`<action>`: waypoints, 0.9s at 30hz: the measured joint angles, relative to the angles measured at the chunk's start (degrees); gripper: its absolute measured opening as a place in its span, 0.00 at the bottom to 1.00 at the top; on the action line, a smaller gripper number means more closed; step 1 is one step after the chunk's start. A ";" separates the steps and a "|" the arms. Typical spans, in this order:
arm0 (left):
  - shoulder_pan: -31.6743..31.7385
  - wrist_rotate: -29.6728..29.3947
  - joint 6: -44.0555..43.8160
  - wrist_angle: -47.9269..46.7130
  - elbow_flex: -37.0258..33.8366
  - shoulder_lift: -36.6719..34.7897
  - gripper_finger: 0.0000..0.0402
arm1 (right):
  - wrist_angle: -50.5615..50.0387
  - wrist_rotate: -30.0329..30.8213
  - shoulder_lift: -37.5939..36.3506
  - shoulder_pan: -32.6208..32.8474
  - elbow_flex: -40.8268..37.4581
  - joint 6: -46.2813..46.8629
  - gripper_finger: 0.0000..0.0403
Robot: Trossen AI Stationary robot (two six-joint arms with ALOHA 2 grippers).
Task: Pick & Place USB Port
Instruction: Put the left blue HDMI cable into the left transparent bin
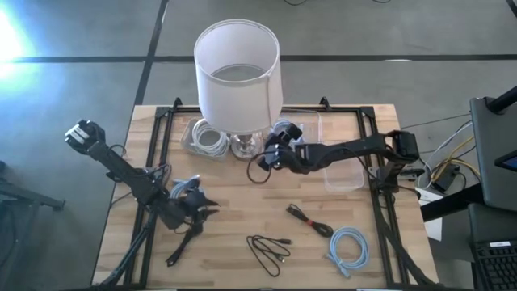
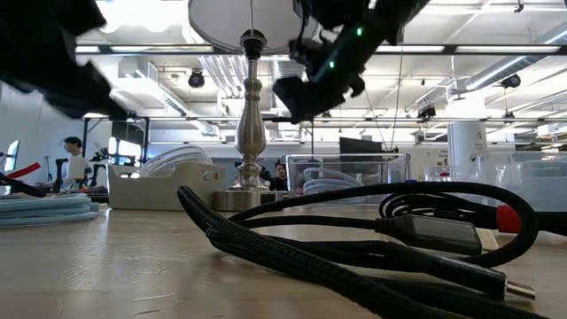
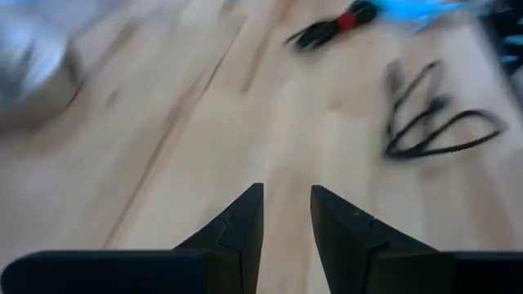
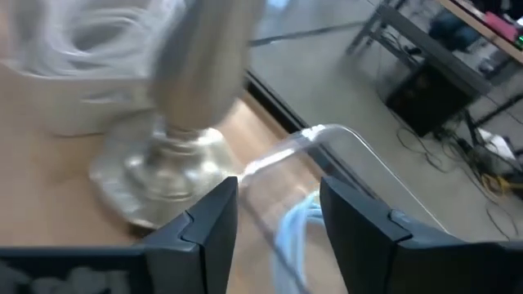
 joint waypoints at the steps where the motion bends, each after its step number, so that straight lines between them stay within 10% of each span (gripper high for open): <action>1: 0.00 0.02 -3.52 -2.72 0.00 0.00 0.26 | -0.56 0.00 -0.03 0.76 0.64 -0.02 0.42; 17: 0.04 6.94 -27.62 -24.46 0.00 0.54 0.26 | -1.63 -0.02 -0.02 6.47 3.95 -0.17 0.41; 27: 0.04 6.63 -33.51 -16.25 -3.53 7.14 0.26 | -1.62 -0.17 0.07 6.47 3.91 0.01 0.41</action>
